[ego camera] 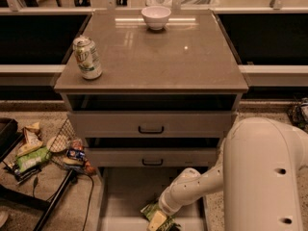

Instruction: Pick green jalapeno chip bag from bottom drawer and place on counter

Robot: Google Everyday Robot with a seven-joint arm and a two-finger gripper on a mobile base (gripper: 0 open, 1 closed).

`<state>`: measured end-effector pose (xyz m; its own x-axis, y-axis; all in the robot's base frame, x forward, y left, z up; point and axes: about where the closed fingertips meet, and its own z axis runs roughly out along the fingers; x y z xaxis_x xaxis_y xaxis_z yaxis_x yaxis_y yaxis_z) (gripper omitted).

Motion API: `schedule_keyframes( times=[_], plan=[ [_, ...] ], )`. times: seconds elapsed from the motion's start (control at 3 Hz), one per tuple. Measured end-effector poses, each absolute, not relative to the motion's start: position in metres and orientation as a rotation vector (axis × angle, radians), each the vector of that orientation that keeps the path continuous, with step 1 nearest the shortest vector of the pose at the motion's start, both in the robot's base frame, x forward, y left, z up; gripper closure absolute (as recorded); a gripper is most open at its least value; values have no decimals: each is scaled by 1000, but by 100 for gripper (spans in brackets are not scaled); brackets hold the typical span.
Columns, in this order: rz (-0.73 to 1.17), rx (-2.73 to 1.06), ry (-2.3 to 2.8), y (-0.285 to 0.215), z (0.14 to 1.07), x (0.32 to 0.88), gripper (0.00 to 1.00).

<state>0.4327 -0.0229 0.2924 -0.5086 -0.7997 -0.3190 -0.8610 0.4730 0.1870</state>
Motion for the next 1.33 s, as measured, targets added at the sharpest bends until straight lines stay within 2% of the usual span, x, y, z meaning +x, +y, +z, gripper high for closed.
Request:
schedule_keyframes(
  times=[0.67, 1.33],
  plan=[
    [495, -1425, 2533, -25, 278, 434, 0],
    [432, -1418, 2473, -46, 231, 473, 0]
  ],
)
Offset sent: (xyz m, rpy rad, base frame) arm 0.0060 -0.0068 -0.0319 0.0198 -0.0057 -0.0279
